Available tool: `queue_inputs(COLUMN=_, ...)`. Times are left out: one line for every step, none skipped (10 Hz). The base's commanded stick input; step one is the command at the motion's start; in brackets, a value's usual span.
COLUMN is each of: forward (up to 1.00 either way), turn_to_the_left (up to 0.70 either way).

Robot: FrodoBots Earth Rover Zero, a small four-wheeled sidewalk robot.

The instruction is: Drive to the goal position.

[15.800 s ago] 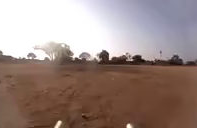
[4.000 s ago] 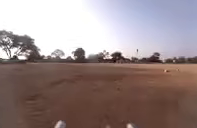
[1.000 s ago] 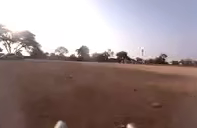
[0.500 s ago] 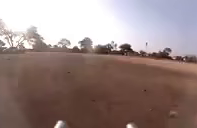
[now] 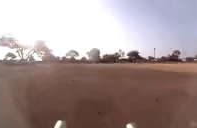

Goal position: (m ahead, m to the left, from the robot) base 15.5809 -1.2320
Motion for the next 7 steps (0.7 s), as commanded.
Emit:
queue_inputs(forward=0.7, turn_to_the_left=0.0)
queue_inputs(forward=0.7, turn_to_the_left=0.0)
queue_inputs(forward=0.7, turn_to_the_left=0.0)
queue_inputs(forward=0.7, turn_to_the_left=0.0)
queue_inputs(forward=0.7, turn_to_the_left=0.0)
queue_inputs(forward=0.7, turn_to_the_left=0.0)
queue_inputs(forward=0.7, turn_to_the_left=0.0)
